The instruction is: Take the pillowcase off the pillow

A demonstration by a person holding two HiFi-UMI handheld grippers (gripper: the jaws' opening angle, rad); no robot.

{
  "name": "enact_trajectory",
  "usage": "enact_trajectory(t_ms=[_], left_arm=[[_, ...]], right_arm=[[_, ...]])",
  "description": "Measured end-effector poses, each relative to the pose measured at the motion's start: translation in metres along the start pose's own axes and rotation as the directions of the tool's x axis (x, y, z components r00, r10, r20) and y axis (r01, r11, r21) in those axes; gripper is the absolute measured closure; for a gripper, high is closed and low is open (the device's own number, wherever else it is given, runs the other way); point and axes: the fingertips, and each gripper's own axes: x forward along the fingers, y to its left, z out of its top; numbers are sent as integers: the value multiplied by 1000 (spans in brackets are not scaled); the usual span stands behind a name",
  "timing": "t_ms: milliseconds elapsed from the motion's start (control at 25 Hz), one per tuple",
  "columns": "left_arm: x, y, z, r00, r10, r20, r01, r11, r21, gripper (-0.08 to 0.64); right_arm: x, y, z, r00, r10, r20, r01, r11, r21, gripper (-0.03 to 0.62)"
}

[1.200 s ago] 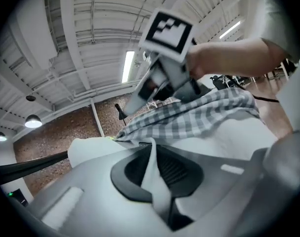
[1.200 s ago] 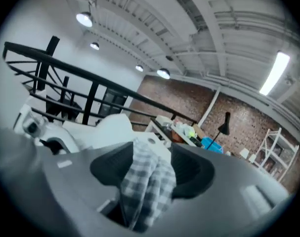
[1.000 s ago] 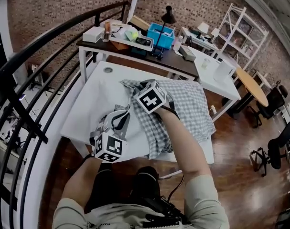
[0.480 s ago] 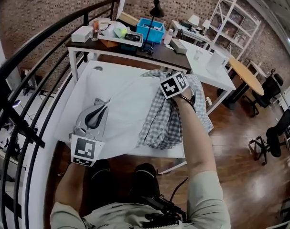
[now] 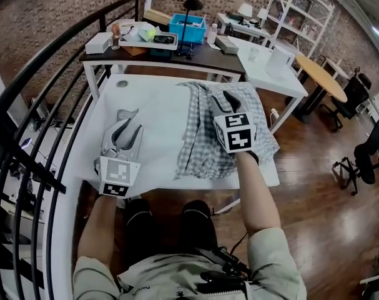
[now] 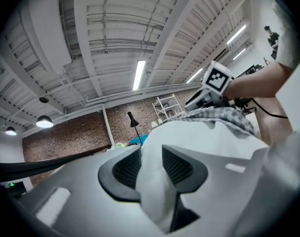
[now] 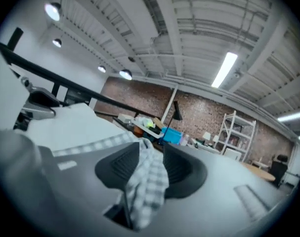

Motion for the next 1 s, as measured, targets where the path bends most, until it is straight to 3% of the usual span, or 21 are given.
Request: enact_trajectory(t_ms=[80, 200, 360, 440, 560, 680, 720, 800, 1000], left_arm=[[-18, -15, 17, 1000, -9, 13, 8, 1000, 22, 443], [-44, -61, 30, 995, -94, 21, 93, 995, 46, 418], [-53, -113, -11, 969, -209, -131, 217, 975, 47, 301], [-48, -119, -29, 956, -225, -187, 233, 972, 23, 298], [-39, -119, -43, 954, -213, -213, 221, 975, 14, 320], [-35, -113, -45, 964, -171, -203, 178, 984, 13, 499], [-35, -109, -41, 970, -155, -190, 158, 987, 3, 525], [-37, -95, -26, 981, -116, -154, 116, 993, -11, 535], [-39, -43, 29, 999, -29, -36, 30, 999, 42, 537]], right_arm=[[-49, 22, -5, 997, 1, 80, -5, 999, 46, 442], [-106, 66, -32, 995, 25, 98, -32, 997, 64, 442], [-145, 126, -54, 993, 96, 72, -98, 995, 25, 442], [-148, 150, -61, 989, 137, 62, -140, 989, 45, 431], [-134, 174, -71, 984, 172, 33, -174, 984, 43, 408], [-116, 181, -81, 991, 131, -10, -132, 991, -26, 408], [-112, 180, -85, 994, 103, -23, -104, 993, -54, 432], [-109, 173, -88, 998, 52, -34, -55, 994, -99, 547], [-119, 120, -64, 997, -80, 11, 81, 984, -158, 566]])
